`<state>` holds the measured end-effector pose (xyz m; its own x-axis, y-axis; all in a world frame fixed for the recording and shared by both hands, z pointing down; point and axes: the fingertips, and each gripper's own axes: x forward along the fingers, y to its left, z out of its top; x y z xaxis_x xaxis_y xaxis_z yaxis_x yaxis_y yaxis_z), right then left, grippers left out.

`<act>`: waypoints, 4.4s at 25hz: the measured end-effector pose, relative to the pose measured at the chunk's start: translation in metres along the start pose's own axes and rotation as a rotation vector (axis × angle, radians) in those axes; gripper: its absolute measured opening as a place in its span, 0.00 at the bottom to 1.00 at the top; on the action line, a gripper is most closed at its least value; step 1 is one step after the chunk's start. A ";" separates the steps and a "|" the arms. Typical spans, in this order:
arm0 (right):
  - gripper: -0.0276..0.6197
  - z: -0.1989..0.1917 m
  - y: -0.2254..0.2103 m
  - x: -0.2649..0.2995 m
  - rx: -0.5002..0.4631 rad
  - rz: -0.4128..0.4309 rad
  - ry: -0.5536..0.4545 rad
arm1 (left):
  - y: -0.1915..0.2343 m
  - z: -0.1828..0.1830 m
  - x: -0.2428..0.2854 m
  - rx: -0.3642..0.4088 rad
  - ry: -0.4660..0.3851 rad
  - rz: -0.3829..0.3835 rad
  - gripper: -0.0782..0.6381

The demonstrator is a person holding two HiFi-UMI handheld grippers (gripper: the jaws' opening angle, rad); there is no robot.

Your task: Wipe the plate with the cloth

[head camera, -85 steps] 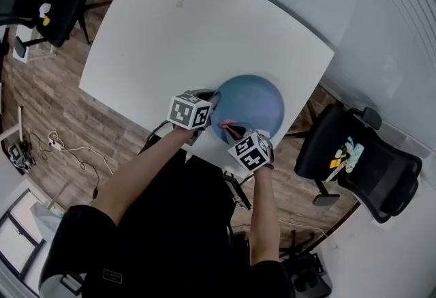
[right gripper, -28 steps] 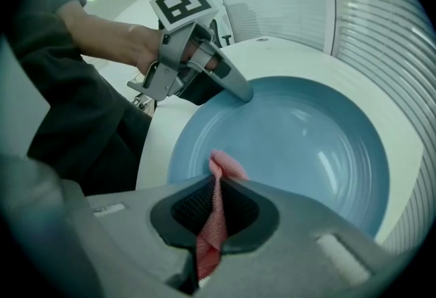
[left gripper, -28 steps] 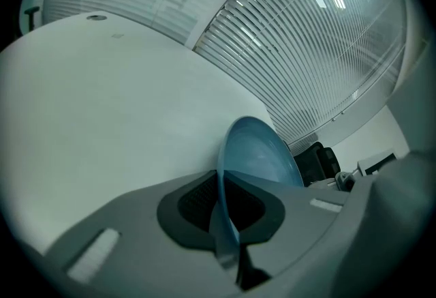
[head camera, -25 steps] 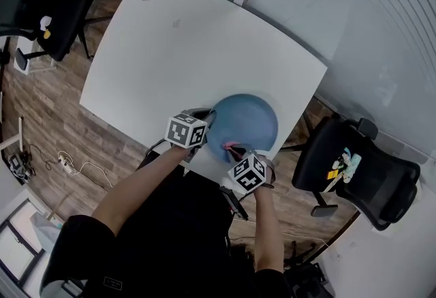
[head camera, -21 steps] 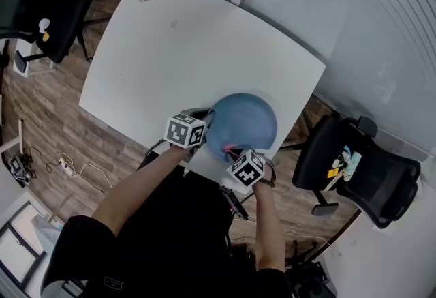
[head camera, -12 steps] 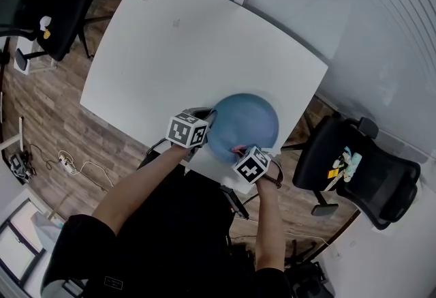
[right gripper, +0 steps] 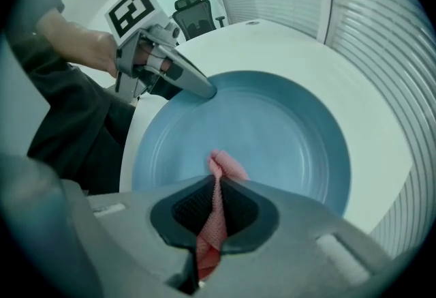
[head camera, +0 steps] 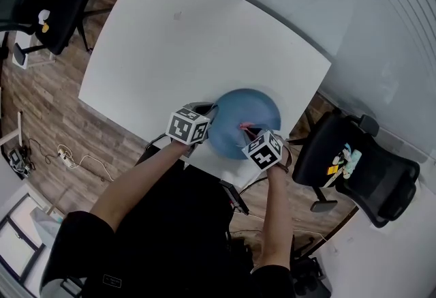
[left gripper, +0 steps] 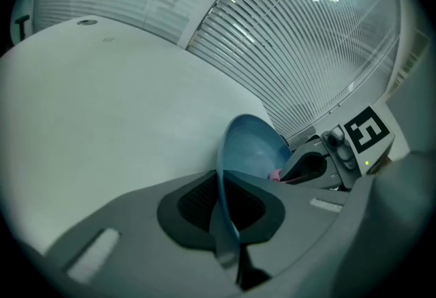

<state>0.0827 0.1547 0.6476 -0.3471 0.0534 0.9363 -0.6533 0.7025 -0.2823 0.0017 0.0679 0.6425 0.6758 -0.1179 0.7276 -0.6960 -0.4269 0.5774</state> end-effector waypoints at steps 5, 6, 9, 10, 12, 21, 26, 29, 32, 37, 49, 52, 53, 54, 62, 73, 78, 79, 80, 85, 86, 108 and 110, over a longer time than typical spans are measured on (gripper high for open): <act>0.07 0.025 -0.027 0.000 -0.100 -0.058 0.009 | -0.001 0.000 0.001 -0.004 0.003 -0.007 0.13; 0.07 0.029 -0.031 0.000 -0.122 -0.067 0.013 | -0.001 0.000 0.001 -0.003 0.005 -0.009 0.13; 0.07 0.041 -0.041 0.000 -0.188 -0.095 0.019 | -0.001 0.000 0.000 -0.001 0.006 -0.011 0.13; 0.07 0.045 -0.044 0.000 -0.212 -0.109 0.018 | 0.000 0.000 0.000 -0.001 0.005 -0.011 0.13; 0.07 0.052 -0.051 0.001 -0.265 -0.151 0.012 | 0.000 0.000 0.000 -0.001 0.005 -0.012 0.13; 0.07 0.067 -0.080 -0.001 -0.330 -0.299 -0.049 | 0.000 0.000 0.000 -0.006 -0.003 -0.010 0.13; 0.07 0.060 -0.084 -0.006 -0.283 -0.335 -0.090 | 0.000 0.000 -0.001 -0.018 -0.013 -0.006 0.13; 0.07 0.051 -0.086 -0.009 -0.249 -0.340 -0.093 | 0.001 0.001 -0.002 -0.021 -0.017 -0.001 0.13; 0.07 0.040 -0.087 -0.012 -0.213 -0.345 -0.090 | 0.000 0.001 -0.001 -0.022 -0.017 0.002 0.13; 0.07 0.017 -0.079 -0.017 -0.153 -0.344 -0.074 | 0.001 0.001 -0.002 -0.028 -0.028 0.011 0.13; 0.07 -0.029 -0.036 -0.013 -0.004 -0.298 -0.051 | 0.003 0.000 0.000 -0.051 -0.030 0.017 0.13; 0.07 -0.036 -0.026 -0.012 0.030 -0.281 -0.032 | 0.002 0.000 0.000 -0.051 -0.033 0.020 0.13; 0.07 -0.037 -0.022 -0.011 0.043 -0.271 -0.027 | 0.002 0.001 0.000 -0.050 -0.033 0.020 0.13; 0.07 -0.038 -0.018 -0.010 0.056 -0.258 -0.022 | 0.002 0.001 0.000 -0.050 -0.033 0.020 0.13; 0.07 -0.041 0.022 0.000 0.132 -0.096 -0.005 | 0.002 0.000 0.001 -0.046 -0.032 0.021 0.13; 0.07 -0.003 0.077 0.022 0.084 0.079 -0.028 | 0.001 0.000 0.001 -0.047 -0.033 0.017 0.13; 0.07 0.007 0.084 0.026 0.057 0.096 -0.020 | 0.002 0.002 0.001 -0.044 -0.034 0.012 0.13; 0.07 0.008 0.084 0.026 0.057 0.098 -0.020 | 0.002 0.002 0.001 -0.044 -0.033 0.011 0.13; 0.07 0.008 0.084 0.026 0.059 0.098 -0.022 | 0.002 0.001 0.001 -0.044 -0.033 0.009 0.13; 0.07 0.007 0.085 0.026 0.067 0.099 -0.022 | 0.001 0.001 0.000 -0.031 -0.027 0.008 0.13; 0.07 0.007 0.085 0.026 0.065 0.099 -0.022 | 0.001 0.001 0.000 -0.030 -0.025 0.007 0.13; 0.08 0.015 0.055 -0.022 0.186 -0.046 -0.320 | -0.013 0.008 -0.017 0.032 -0.032 -0.027 0.30; 0.08 0.018 0.049 -0.034 0.203 -0.084 -0.386 | -0.016 0.010 -0.024 0.041 -0.042 -0.028 0.30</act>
<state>0.0509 0.1744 0.5981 -0.4878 -0.2942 0.8219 -0.7956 0.5374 -0.2798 -0.0010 0.0685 0.6120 0.7051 -0.1424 0.6947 -0.6668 -0.4665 0.5811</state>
